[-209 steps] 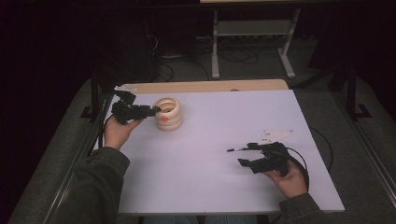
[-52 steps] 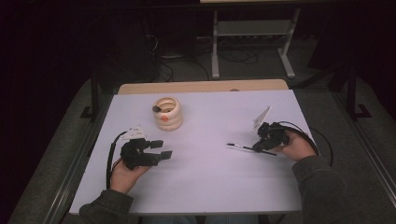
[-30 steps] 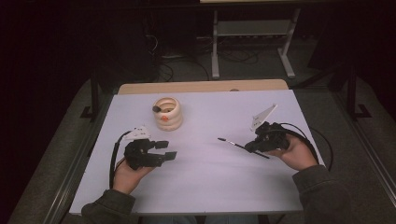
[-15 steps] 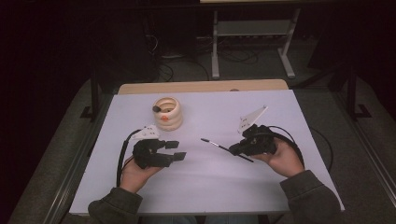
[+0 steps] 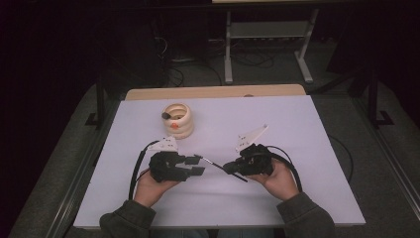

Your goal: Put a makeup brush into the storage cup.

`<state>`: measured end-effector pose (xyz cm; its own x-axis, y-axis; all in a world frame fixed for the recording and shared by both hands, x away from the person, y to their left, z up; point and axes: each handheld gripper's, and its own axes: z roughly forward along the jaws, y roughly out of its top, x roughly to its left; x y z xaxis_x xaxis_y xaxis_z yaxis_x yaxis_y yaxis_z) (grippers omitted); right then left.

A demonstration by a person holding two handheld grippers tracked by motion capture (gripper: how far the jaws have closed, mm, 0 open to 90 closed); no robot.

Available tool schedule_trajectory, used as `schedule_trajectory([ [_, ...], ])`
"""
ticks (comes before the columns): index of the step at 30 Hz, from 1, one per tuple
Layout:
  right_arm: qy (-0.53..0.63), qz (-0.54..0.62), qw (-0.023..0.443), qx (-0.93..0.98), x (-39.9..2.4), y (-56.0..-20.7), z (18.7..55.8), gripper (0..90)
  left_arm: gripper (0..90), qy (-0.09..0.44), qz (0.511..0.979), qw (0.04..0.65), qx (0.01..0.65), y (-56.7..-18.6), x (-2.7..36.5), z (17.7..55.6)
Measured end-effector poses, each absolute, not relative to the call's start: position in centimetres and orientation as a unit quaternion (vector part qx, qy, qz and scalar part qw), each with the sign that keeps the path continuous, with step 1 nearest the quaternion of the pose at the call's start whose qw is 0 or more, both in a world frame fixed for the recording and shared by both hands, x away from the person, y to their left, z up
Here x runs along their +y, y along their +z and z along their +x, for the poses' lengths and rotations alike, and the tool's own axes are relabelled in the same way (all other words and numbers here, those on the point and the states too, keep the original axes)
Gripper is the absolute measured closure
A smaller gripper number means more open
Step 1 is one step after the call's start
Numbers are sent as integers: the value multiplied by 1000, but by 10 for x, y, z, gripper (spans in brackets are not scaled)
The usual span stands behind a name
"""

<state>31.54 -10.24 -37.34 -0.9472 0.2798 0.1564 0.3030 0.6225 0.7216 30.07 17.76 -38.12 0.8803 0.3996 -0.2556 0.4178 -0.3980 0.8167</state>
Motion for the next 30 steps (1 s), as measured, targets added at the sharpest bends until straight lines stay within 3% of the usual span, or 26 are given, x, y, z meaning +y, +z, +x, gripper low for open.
schedule_trajectory([
  [30,-417,-112,-37,-901,-64,-385,297,849,759,-71,819,517,239,-395,178,304],
])
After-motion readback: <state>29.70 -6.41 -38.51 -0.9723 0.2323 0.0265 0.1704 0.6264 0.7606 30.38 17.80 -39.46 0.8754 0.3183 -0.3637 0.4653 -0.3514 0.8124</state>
